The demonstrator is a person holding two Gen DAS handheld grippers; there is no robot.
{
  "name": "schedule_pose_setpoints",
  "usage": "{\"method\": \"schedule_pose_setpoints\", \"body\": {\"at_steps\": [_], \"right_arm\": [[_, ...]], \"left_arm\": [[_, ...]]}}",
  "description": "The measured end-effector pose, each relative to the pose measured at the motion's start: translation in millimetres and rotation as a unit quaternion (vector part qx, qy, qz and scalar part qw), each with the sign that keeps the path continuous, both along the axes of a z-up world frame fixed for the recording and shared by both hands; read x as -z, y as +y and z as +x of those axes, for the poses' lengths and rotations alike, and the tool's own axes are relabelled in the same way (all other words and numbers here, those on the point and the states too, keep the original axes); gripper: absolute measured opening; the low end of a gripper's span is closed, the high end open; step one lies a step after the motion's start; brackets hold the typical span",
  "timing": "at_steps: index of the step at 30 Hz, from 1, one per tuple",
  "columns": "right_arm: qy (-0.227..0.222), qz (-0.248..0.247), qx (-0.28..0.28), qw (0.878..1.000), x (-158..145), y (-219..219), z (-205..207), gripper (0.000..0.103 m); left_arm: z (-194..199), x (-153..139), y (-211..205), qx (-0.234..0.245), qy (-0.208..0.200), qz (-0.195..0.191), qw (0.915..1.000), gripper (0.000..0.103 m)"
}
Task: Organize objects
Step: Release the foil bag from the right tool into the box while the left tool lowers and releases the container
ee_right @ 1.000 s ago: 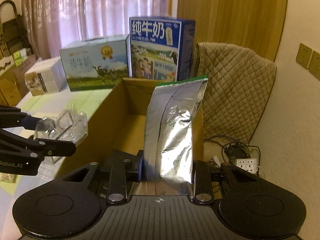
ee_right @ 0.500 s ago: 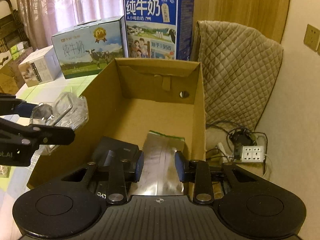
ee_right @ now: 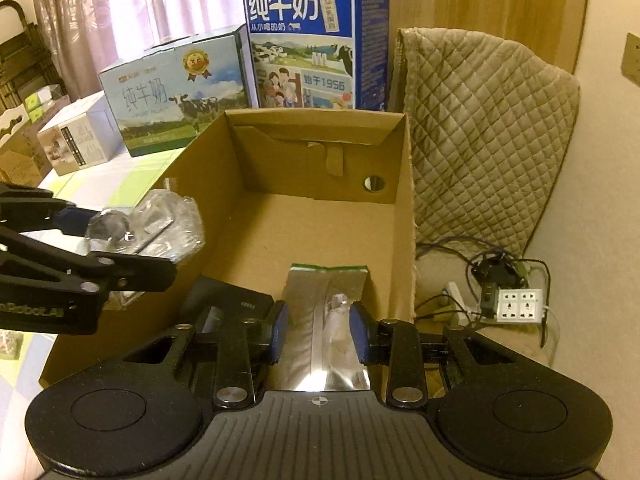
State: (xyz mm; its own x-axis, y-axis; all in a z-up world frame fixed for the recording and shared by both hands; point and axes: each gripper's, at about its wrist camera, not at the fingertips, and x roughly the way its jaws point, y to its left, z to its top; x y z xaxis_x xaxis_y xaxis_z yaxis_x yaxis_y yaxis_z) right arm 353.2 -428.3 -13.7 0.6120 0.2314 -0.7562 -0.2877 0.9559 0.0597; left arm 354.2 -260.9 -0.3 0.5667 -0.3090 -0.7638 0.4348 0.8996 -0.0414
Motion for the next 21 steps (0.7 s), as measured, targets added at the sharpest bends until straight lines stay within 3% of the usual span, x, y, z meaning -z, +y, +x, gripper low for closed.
{"method": "schedule_pose_setpoints", "body": {"at_steps": [21], "right_arm": [[-0.008, -0.01, -0.021, 1.0, 12, 6, 62, 0.03]], "left_arm": [[91, 46, -34, 0.017, 0.007, 0.065, 0.9977, 0.059]]}}
